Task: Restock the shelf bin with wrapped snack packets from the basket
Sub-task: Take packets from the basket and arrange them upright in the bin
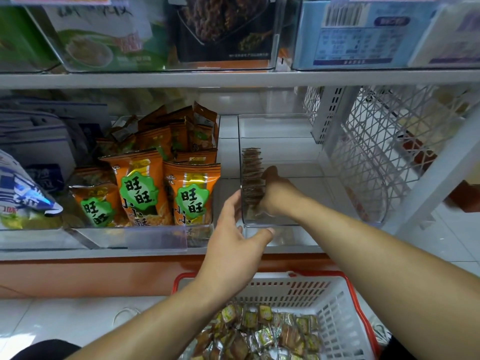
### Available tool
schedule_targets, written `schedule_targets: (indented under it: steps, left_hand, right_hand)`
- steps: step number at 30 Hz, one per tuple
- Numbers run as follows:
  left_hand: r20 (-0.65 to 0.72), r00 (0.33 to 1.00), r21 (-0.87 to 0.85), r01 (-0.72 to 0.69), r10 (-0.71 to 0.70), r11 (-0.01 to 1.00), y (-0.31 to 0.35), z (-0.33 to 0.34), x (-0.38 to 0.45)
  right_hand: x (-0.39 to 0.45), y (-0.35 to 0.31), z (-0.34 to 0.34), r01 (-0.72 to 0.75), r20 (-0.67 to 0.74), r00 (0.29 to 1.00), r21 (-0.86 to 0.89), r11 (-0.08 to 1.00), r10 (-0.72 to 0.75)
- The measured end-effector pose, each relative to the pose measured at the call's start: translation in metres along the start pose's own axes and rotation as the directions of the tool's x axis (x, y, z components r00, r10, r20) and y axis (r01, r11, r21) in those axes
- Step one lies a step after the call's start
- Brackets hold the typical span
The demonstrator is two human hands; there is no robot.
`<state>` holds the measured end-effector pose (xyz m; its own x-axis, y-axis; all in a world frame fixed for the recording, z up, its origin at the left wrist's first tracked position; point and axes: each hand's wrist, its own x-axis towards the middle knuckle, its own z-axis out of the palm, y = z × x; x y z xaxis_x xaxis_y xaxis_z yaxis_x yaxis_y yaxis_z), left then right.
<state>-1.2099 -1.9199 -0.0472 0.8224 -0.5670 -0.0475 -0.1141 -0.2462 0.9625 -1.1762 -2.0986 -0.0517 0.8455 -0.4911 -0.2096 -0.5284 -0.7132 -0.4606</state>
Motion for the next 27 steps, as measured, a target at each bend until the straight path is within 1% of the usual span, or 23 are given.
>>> schedule_targets:
  steps: [4, 7, 11, 14, 17, 19, 20, 21, 22, 23, 24, 25, 26, 27]
  left_hand:
    - [0.012, 1.0, 0.008, 0.008, -0.008, 1.0, 0.002, -0.002, -0.001]
    - [0.025, 1.0, 0.002, 0.013, -0.013, 1.0, 0.002, -0.003, -0.001]
    - [0.005, 1.0, 0.035, 0.011, -0.011, 0.999, 0.006, -0.003, -0.007]
    - [0.04, 0.998, 0.058, 0.055, -0.058, 0.997, 0.008, -0.003, -0.016]
    - [0.033, 0.997, 0.034, 0.062, -0.063, 0.998, 0.016, -0.005, -0.03]
    - [-0.028, 0.998, 0.012, 0.054, -0.054, 0.998, 0.018, -0.007, -0.039]
    - [-0.064, 0.997, -0.016, 0.045, -0.046, 0.999, 0.016, -0.007, -0.043]
    - [-0.093, 0.995, -0.052, 0.04, -0.044, 0.998, 0.012, -0.007, -0.046]
    - [-0.111, 0.992, -0.089, 0.045, -0.055, 0.995, 0.005, -0.007, -0.049]
    - [-0.116, 0.991, -0.11, 0.057, -0.07, 0.992, -0.005, -0.007, -0.05]
    - [-0.105, 0.991, -0.097, 0.073, -0.083, 0.993, -0.017, -0.007, -0.049]
    - [-0.071, 0.993, -0.042, 0.095, -0.098, 0.995, -0.031, -0.007, -0.049]
    - [-0.006, 0.994, 0.059, 0.111, -0.111, 0.992, -0.049, -0.006, -0.047]
    - [0.102, 0.986, 0.212, 0.11, -0.134, 0.971, -0.068, -0.005, -0.044]
  right_hand:
    - [0.002, 0.003, 0.004, -0.028, -0.02, 0.999, 0.008, 1.0, 0.028]
    - [0.004, 0.001, 0.005, 0.001, -0.012, 1.0, -0.003, 1.0, -0.001]
    - [0.0, 0.005, 0.001, 0.062, -0.003, 0.998, -0.027, 0.998, -0.062]
    - [-0.011, 0.01, -0.006, 0.133, -0.04, 0.99, -0.076, 0.988, -0.136]
    - [-0.028, 0.006, -0.025, 0.134, -0.11, 0.984, -0.071, 0.988, -0.142]
    - [-0.044, 0.002, -0.036, 0.197, -0.242, 0.946, -0.096, 0.976, -0.215]
    - [-0.056, 0.001, -0.038, 0.244, -0.329, 0.905, -0.121, 0.962, -0.271]
    - [-0.068, 0.001, -0.038, 0.305, -0.419, 0.844, -0.14, 0.942, -0.336]
    - [-0.082, 0.002, -0.033, 0.391, -0.497, 0.768, -0.136, 0.91, -0.404]
    - [-0.095, 0.006, -0.026, 0.499, -0.545, 0.695, -0.104, 0.86, -0.469]
    - [-0.108, 0.013, -0.013, 0.601, -0.55, 0.645, -0.063, 0.797, -0.53]
    - [-0.121, 0.024, 0.003, 0.666, -0.504, 0.629, -0.043, 0.745, -0.592]
    - [-0.131, 0.036, 0.022, 0.694, -0.396, 0.64, -0.07, 0.717, -0.658]
    - [-0.139, 0.052, 0.044, 0.689, -0.221, 0.681, -0.13, 0.713, -0.698]
